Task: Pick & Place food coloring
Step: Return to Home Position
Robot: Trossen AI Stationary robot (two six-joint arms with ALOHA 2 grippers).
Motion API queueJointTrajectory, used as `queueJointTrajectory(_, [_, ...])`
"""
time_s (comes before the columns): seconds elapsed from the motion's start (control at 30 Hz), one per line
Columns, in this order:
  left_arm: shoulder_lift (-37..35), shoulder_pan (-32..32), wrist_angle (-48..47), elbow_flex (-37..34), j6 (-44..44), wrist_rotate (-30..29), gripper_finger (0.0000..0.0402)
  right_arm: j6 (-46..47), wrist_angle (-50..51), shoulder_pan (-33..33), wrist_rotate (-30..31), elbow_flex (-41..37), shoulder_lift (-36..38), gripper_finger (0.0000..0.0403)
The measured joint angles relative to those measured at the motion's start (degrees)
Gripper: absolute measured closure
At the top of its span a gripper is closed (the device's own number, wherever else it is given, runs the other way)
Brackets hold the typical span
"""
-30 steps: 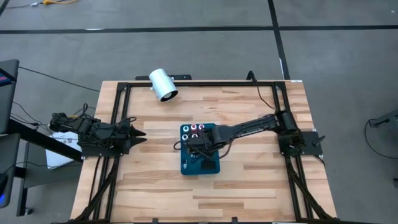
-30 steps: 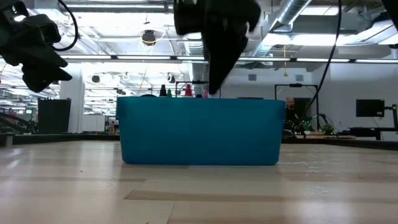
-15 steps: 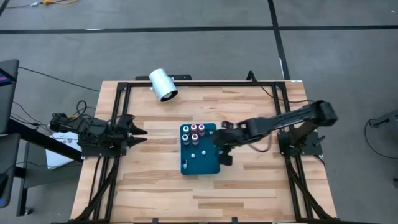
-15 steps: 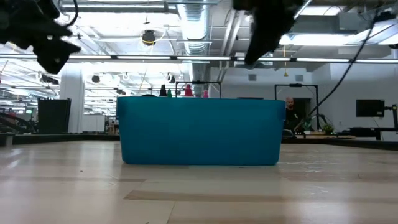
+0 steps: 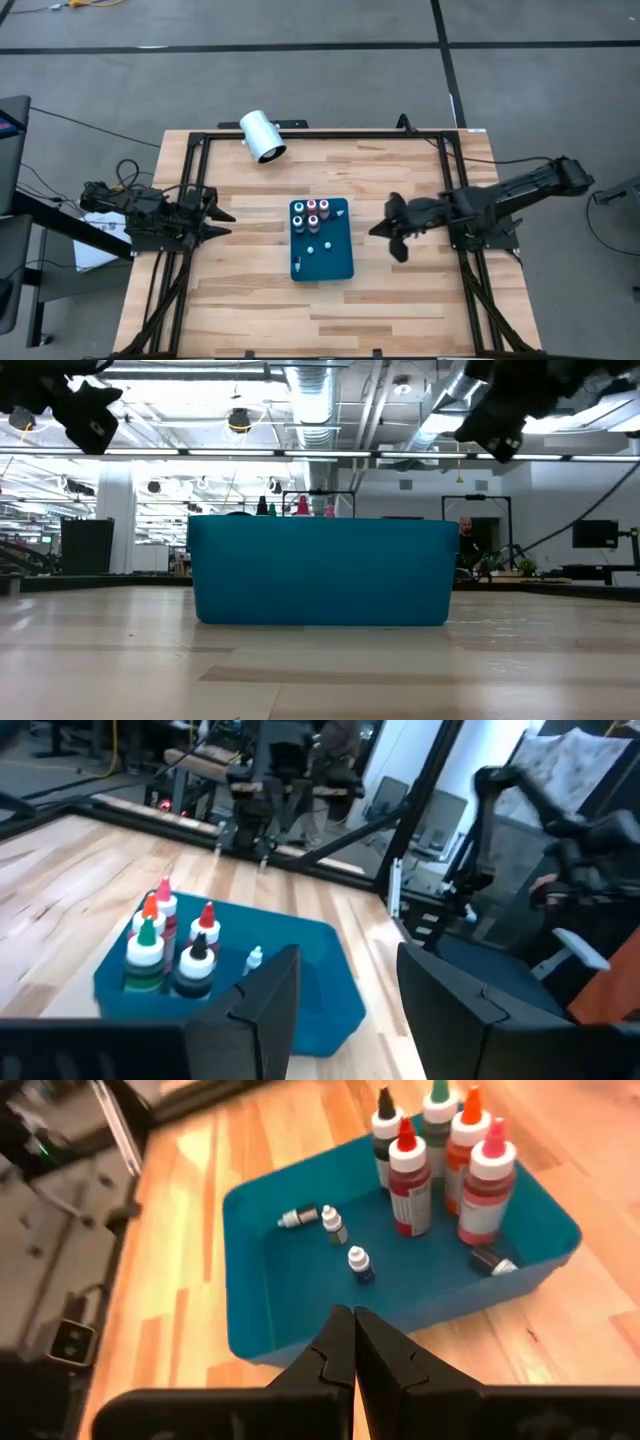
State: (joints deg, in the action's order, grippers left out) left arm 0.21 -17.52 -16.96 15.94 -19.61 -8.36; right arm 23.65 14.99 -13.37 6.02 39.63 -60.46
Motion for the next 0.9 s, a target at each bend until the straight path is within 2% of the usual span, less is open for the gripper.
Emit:
queueJointTrajectory(0.23, [0.0, 0.0, 1.3, 0.0, 0.5, 2.5, 0.0242, 2.3, -5.8, 0.0, 0.3, -10.7, 13.9, 0.0402])
queueJointTrajectory(0.5, [0.0, 0.0, 1.5, 0.0, 2.0, 4.7, 0.0242, 1.4, -7.5, 0.5, 6.1, -17.0, 27.7, 0.0402])
queueJointTrajectory(0.63, [0.0, 0.0, 1.5, 0.0, 2.0, 6.8, 0.0242, 1.4, -8.2, 1.7, 6.3, -20.1, 36.5, 0.0402])
queueJointTrajectory(0.9, [0.0, 0.0, 3.0, 0.0, 4.1, 7.2, 0.0242, -1.8, -8.2, 3.5, 6.1, -25.2, 53.2, 0.0402])
